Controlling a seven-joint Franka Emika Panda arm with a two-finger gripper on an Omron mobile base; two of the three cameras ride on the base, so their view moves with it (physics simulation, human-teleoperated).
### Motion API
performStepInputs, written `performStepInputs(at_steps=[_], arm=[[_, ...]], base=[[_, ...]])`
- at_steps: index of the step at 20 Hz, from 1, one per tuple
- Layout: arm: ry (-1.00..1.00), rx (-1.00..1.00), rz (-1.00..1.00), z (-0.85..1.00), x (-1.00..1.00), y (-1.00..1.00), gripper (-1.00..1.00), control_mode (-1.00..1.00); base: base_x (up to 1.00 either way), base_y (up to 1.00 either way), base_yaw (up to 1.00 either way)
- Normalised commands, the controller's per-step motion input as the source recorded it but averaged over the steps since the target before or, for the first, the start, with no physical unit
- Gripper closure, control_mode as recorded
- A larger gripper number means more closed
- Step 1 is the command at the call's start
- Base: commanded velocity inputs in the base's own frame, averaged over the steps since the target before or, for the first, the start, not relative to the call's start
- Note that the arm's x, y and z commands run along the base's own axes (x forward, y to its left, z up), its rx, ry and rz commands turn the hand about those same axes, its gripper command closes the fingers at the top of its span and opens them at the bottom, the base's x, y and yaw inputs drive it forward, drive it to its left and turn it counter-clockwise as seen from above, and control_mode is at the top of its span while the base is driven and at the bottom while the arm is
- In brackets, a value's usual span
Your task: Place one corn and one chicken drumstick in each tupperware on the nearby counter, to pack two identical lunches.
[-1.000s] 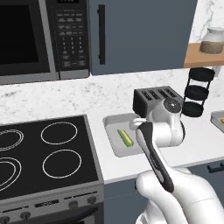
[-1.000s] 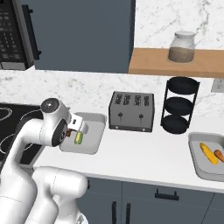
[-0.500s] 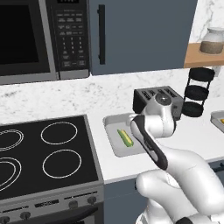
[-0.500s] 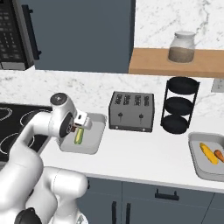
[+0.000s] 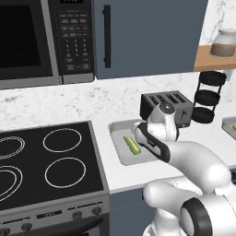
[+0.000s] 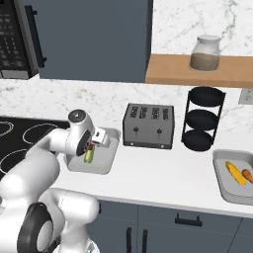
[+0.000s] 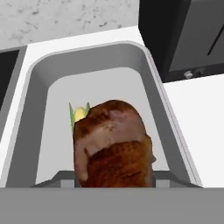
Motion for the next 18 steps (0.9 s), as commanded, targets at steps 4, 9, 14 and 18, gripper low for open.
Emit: performStepInputs(at_steps=[4,9,14,18], arm=[[0.0,0.0,0.0,-0.37,0.45,0.0,1.0,-1.0],[0.0,0.0,0.0,-0.36,0.44,0.0,1.0,-1.0],[0.0,0.0,0.0,-0.28,0.47,0.0,-1.0,-1.0],[-0.09,0.0,0.0,-0.06,0.35,0.0,-1.0,-1.0]], base=[[0.0,0.0,0.0],[0.0,0.0,0.0],[0.0,0.0,0.0],[0.0,0.0,0.0]])
